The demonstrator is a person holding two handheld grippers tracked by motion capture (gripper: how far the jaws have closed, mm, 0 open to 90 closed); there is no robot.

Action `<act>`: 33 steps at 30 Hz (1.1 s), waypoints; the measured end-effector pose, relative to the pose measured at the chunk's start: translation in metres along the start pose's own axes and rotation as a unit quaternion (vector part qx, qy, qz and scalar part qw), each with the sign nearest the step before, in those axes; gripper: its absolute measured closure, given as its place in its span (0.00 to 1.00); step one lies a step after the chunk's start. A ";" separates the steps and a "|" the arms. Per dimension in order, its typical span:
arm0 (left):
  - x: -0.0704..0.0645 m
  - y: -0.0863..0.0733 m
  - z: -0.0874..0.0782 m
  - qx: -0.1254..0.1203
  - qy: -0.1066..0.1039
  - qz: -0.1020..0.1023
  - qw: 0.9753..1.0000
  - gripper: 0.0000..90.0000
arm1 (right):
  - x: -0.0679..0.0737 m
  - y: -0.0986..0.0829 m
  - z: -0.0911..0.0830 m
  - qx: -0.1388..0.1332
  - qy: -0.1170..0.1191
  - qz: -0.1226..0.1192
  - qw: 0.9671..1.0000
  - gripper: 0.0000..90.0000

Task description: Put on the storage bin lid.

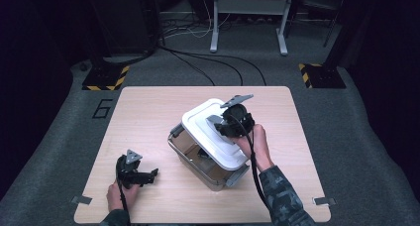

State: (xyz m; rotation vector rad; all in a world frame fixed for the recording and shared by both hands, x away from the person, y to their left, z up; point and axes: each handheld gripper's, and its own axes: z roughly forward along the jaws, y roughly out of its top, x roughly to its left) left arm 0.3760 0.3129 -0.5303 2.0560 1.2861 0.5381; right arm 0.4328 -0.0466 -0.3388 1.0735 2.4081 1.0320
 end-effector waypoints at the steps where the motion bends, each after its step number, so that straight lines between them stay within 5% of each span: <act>1: 0.000 0.000 0.000 0.000 0.000 0.000 1.000 0.00 | 0.003 0.000 0.002 0.001 0.003 -0.001 1.000 0.74; 33: 0.000 0.000 0.000 -0.002 0.000 0.000 1.000 0.00 | 0.046 -0.007 0.027 0.029 0.005 -0.031 0.999 0.74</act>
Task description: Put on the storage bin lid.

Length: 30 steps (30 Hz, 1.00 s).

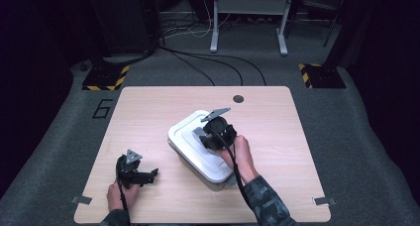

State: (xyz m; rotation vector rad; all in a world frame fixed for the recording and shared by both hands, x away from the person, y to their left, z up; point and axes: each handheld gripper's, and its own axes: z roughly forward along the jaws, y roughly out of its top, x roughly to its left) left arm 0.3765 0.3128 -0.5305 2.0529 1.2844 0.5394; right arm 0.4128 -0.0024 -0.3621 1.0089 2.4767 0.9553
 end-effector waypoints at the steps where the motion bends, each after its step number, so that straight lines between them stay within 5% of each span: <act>1: 0.000 0.000 0.000 -0.001 0.000 -0.001 1.000 0.00 | 0.001 0.000 0.001 0.001 0.002 0.002 1.000 0.74; 5: 0.000 0.000 0.000 0.000 0.000 -0.001 1.000 0.00 | 0.004 -0.001 0.003 0.000 -0.001 -0.015 1.000 0.74; 20: -0.001 0.000 0.001 -0.004 0.001 -0.005 1.000 0.00 | 0.003 -0.009 0.006 0.000 0.020 -0.003 1.000 0.71; 24: -0.001 0.000 0.001 -0.004 0.001 -0.005 1.000 0.00 | 0.000 -0.008 0.005 -0.005 0.030 0.005 1.000 0.62; 30: -0.001 0.000 0.001 -0.004 0.000 -0.005 1.000 0.00 | -0.005 -0.005 -0.001 -0.021 0.039 0.009 0.999 0.33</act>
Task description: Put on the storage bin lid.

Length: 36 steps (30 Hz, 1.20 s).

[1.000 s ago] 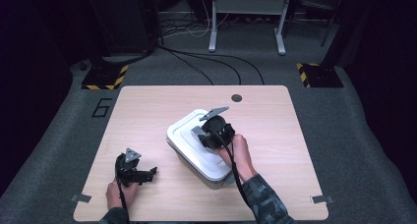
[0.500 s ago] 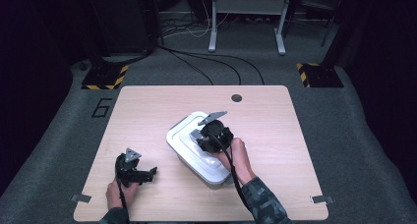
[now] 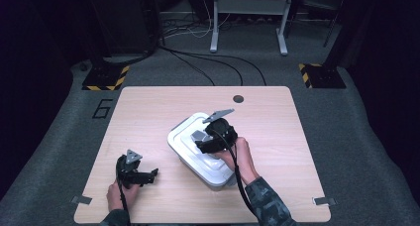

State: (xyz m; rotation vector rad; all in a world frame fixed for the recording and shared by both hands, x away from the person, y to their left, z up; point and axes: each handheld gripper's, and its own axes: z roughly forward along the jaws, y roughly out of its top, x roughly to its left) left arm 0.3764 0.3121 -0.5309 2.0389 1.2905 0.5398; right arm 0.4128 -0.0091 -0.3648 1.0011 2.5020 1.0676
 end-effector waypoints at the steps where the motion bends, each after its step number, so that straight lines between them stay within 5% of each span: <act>1: 0.000 0.000 0.000 -0.002 0.001 -0.001 1.000 0.00 | -0.001 0.001 -0.002 -0.002 0.001 0.003 1.000 0.29; 4: 0.000 0.000 0.000 0.000 0.000 0.000 1.000 0.00 | -0.004 0.002 -0.006 -0.008 0.002 0.005 1.000 0.18; 14: 0.000 0.000 0.000 0.000 0.000 0.000 1.000 0.00 | -0.023 0.001 -0.023 -0.031 -0.008 0.025 0.999 0.05; 36: 0.000 0.000 0.000 -0.001 0.000 0.000 1.000 0.00 | -0.070 -0.016 -0.052 -0.045 -0.059 0.068 0.995 0.00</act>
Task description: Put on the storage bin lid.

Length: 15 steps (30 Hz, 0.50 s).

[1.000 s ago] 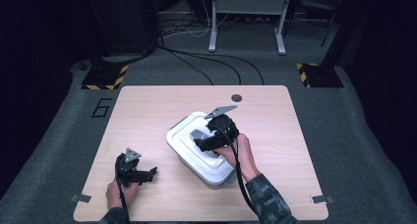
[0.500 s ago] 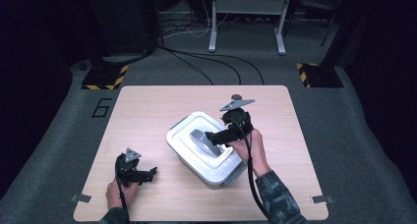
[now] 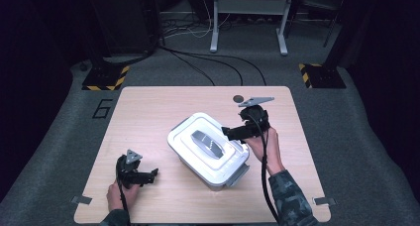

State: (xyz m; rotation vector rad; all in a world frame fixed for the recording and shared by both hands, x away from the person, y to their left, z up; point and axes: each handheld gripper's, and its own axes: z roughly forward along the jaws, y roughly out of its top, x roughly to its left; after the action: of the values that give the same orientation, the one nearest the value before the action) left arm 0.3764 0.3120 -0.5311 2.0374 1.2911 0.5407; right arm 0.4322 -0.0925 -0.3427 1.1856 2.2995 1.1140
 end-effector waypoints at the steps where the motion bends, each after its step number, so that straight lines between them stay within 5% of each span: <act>1: 0.000 0.000 0.000 0.000 0.000 0.000 1.000 0.00 | -0.003 -0.001 -0.001 0.001 -0.003 0.002 1.000 0.00; 15: 0.000 0.000 0.000 0.000 0.002 -0.001 1.000 0.00 | -0.041 -0.024 -0.015 0.014 -0.037 0.037 0.999 0.00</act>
State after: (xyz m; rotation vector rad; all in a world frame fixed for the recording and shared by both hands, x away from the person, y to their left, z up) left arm 0.3764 0.3117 -0.5311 2.0350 1.2946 0.5434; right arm 0.4349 -0.1410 -0.3540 1.3099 2.2403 1.0484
